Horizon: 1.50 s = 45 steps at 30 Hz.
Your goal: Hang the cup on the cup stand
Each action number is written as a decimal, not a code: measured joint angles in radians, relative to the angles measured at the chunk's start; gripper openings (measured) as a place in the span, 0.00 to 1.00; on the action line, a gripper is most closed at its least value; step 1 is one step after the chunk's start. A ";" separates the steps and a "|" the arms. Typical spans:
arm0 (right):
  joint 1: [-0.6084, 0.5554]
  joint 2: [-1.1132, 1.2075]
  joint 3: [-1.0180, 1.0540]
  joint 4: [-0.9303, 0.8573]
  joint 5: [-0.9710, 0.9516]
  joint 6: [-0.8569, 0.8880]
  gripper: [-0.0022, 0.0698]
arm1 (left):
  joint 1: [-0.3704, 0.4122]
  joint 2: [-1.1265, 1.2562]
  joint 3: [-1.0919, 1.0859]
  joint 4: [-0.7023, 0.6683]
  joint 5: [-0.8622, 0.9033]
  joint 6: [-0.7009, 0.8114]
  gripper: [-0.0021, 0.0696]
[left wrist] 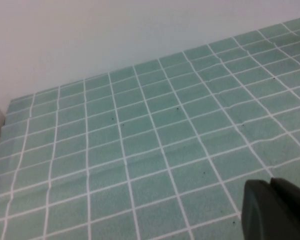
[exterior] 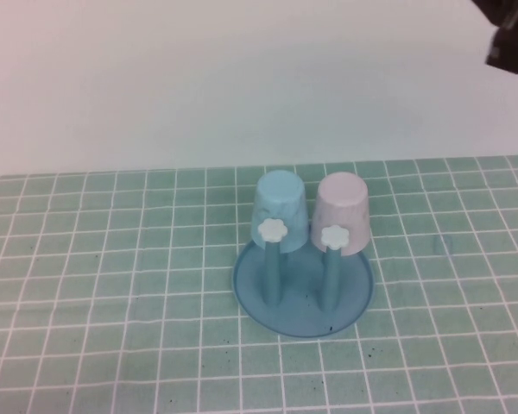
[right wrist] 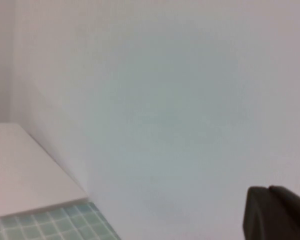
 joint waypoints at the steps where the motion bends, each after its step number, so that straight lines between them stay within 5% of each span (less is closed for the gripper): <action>1: 0.000 -0.007 0.000 0.000 0.021 0.004 0.03 | 0.000 0.000 0.000 -0.009 0.000 0.009 0.03; 19: 0.002 -0.078 0.000 -0.002 -0.035 -0.042 0.03 | 0.000 0.000 0.000 -0.063 0.002 0.055 0.03; 37: 0.002 -0.191 -0.006 -0.012 0.251 0.037 0.03 | -0.047 0.002 0.000 -0.063 0.002 0.056 0.03; 45: 0.002 -0.316 0.020 -0.014 -0.022 0.036 0.03 | -0.047 0.002 0.000 -0.063 -0.001 0.056 0.03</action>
